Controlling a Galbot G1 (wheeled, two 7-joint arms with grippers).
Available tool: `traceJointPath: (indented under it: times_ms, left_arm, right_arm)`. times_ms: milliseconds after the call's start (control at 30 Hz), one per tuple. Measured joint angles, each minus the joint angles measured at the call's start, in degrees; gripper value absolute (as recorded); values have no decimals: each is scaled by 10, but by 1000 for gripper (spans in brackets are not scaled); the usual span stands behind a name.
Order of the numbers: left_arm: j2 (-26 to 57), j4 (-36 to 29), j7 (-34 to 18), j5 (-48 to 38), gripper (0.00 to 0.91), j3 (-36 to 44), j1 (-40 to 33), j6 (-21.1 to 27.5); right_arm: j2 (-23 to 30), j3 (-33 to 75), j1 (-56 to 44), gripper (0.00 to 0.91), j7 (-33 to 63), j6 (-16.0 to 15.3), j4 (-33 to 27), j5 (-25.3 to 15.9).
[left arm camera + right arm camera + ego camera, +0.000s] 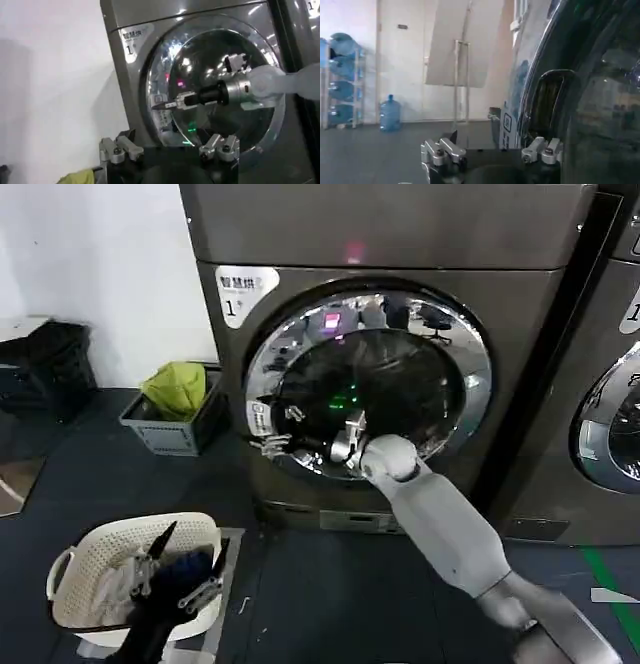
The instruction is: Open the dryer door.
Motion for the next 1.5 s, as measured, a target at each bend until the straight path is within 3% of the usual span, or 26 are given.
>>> traceJointPath:
  times_ms: [367, 767, 1500]
  left_arm:
    - [31, 23, 7, -74, 907, -34, -49, 53]
    - [104, 68, 11, -149, 907, -57, -151, 101]
    - [222, 142, 12, -186, 907, -21, -277, 124]
  right_arm:
    - [-34, 1, -6, 907, -77, -8, 25, 21]
    - [-81, 8, -18, 907, -206, 17, 33, 60]
    - [-197, 61, -95, 907, -304, 0, 173, 110]
